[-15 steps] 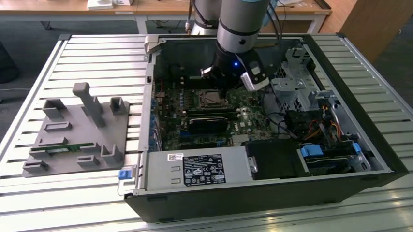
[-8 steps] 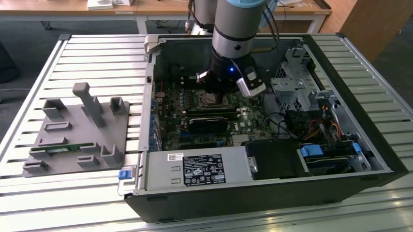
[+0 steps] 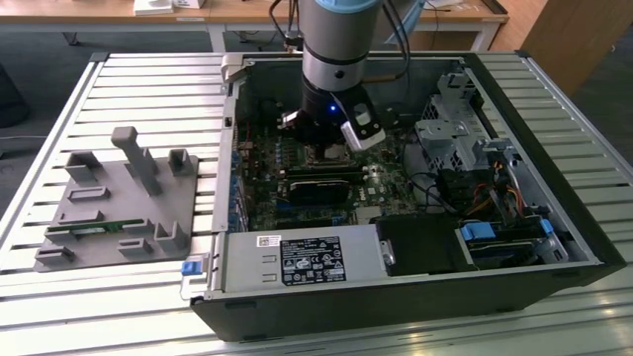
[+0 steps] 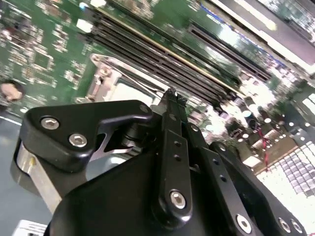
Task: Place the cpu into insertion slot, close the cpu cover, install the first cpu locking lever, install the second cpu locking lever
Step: 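Install the second cpu locking lever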
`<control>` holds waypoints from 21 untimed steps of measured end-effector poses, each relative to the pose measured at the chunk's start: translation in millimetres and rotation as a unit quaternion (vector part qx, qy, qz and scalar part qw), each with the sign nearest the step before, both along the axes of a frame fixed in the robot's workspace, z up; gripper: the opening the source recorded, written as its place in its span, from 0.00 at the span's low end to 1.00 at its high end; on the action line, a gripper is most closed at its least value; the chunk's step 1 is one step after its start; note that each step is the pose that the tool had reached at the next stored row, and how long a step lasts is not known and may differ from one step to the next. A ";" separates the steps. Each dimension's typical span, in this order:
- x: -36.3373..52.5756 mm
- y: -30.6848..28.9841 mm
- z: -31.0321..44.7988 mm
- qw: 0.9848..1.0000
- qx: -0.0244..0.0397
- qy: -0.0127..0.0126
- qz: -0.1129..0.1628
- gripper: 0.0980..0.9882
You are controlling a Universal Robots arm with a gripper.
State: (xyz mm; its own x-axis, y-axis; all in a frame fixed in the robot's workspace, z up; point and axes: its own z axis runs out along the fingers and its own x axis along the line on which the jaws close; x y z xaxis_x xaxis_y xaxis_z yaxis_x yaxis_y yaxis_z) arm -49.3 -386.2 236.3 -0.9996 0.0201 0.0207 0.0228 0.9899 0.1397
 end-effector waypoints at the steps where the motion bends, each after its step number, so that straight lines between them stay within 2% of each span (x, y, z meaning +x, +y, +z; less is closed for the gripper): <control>1: -1.5 0.0 -0.8 1.000 0.000 0.000 0.000 0.01; 8: -1.9 0.0 -12.8 1.000 0.000 0.001 0.000 0.01; 16: -4.9 -0.3 -20.8 1.000 0.000 0.001 0.000 0.01; 18: -5.8 -1.6 -20.9 1.000 0.005 0.001 0.000 0.01; 21: -6.4 -5.4 -21.0 1.000 0.017 0.001 0.000 0.01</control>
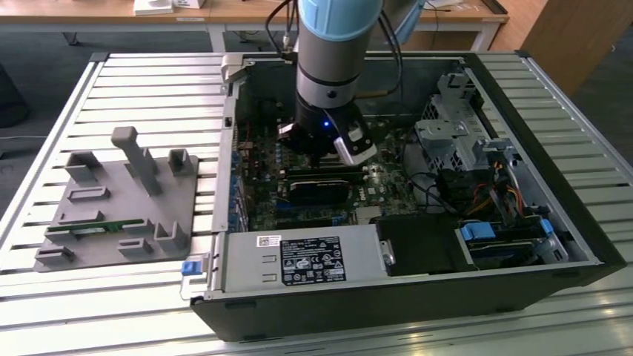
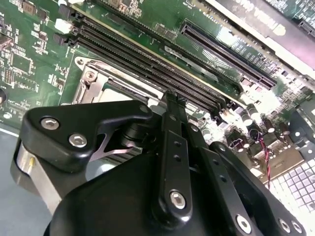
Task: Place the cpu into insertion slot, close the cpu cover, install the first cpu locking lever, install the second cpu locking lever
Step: 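Install the second cpu locking lever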
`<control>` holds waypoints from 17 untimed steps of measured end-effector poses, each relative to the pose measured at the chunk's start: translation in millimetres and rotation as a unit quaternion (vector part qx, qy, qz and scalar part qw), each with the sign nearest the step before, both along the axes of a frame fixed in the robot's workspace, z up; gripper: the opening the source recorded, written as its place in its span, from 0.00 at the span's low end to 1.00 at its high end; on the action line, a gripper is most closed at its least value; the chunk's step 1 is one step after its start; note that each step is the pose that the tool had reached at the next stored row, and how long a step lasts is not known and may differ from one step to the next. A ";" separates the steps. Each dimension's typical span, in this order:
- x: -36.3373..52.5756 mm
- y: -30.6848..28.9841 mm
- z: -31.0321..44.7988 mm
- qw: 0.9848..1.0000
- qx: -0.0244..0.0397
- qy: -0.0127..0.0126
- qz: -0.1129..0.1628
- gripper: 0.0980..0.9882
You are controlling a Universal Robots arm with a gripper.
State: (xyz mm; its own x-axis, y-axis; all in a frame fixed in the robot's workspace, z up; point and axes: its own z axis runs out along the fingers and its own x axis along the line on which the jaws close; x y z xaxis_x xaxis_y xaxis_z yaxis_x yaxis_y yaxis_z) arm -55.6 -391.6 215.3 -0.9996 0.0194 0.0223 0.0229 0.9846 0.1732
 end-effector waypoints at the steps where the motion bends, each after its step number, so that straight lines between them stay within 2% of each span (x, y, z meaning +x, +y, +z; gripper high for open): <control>1: -0.2 -1.3 0.0 1.000 0.004 0.000 0.000 0.01; 5: -2.4 -6.3 0.0 1.000 0.019 0.000 0.000 0.01; 6: -3.5 -6.8 0.0 1.000 0.021 0.000 0.000 0.01; 17: -6.4 -7.4 -12.1 1.000 0.026 0.000 0.000 0.01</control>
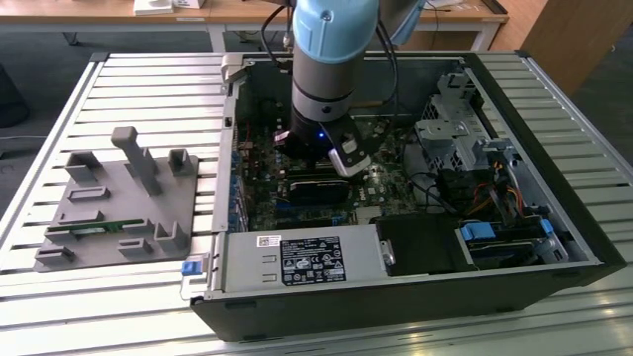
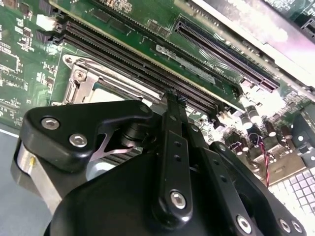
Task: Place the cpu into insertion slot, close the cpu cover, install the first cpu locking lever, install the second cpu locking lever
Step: 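Install the second cpu locking lever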
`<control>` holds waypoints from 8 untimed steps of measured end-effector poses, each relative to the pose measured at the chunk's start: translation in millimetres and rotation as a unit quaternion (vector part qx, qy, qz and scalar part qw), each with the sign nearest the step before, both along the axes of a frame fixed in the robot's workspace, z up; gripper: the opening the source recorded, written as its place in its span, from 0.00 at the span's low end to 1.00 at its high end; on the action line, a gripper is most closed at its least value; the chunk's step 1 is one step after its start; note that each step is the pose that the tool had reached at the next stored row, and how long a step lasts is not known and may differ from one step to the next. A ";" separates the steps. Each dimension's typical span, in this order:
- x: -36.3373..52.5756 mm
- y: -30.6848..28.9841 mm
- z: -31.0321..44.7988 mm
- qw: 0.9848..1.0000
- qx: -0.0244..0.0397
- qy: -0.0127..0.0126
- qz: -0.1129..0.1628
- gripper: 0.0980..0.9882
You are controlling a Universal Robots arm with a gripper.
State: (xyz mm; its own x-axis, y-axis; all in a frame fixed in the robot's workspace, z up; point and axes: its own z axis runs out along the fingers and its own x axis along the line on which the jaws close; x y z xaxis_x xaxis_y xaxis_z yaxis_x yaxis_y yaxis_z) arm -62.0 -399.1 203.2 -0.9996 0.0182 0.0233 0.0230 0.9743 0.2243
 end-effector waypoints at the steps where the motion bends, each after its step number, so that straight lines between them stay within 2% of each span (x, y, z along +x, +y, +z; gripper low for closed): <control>1: 0.0 -0.1 -0.3 1.000 0.001 0.000 0.000 0.01; 3: 0.1 -0.1 -0.8 1.000 0.006 0.000 0.000 0.01; 4: 0.1 -0.7 -0.8 1.000 0.011 0.000 0.000 0.01; 6: 0.0 -2.5 -0.9 1.000 0.026 0.000 0.000 0.01; 8: 0.0 -4.7 -1.0 0.999 0.038 0.000 0.000 0.01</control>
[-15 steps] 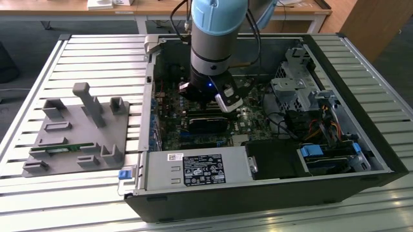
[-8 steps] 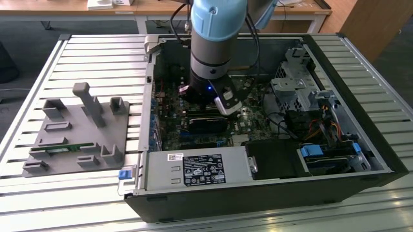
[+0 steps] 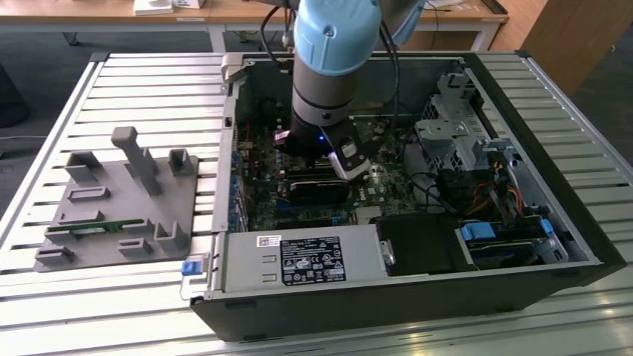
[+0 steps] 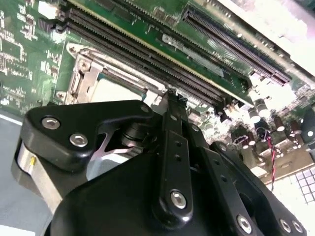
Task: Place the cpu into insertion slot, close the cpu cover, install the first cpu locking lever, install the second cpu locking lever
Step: 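Install the second cpu locking lever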
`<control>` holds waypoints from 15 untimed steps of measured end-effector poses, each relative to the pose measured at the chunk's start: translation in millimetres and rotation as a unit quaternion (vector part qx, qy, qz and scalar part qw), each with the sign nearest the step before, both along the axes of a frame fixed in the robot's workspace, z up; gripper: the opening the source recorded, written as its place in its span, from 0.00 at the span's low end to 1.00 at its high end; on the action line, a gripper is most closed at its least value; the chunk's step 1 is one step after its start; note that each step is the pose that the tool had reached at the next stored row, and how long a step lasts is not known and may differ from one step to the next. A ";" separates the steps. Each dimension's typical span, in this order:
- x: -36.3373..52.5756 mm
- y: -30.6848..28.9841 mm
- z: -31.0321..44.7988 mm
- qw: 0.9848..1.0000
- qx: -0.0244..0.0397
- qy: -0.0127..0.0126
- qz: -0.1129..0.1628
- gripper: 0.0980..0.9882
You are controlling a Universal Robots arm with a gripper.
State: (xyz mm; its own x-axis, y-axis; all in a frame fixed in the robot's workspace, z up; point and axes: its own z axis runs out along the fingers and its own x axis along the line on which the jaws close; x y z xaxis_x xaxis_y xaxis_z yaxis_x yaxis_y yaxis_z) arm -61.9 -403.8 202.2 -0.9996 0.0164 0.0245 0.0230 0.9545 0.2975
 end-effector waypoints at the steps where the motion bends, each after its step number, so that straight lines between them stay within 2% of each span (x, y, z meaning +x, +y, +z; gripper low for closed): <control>1: 0.0 -1.3 -0.1 1.000 0.003 0.000 0.000 0.01; 3: 0.0 -3.9 -0.2 1.000 0.006 0.000 0.000 0.01; 8: 0.0 -9.7 -0.6 1.000 0.008 0.000 0.000 0.01; 15: -1.2 -10.4 -5.3 1.000 0.010 0.000 0.000 0.01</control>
State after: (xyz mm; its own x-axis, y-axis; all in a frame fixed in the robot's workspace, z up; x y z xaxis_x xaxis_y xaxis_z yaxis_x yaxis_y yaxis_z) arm -63.1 -414.2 196.9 -0.9996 0.0158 0.0251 0.0230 0.9480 0.3173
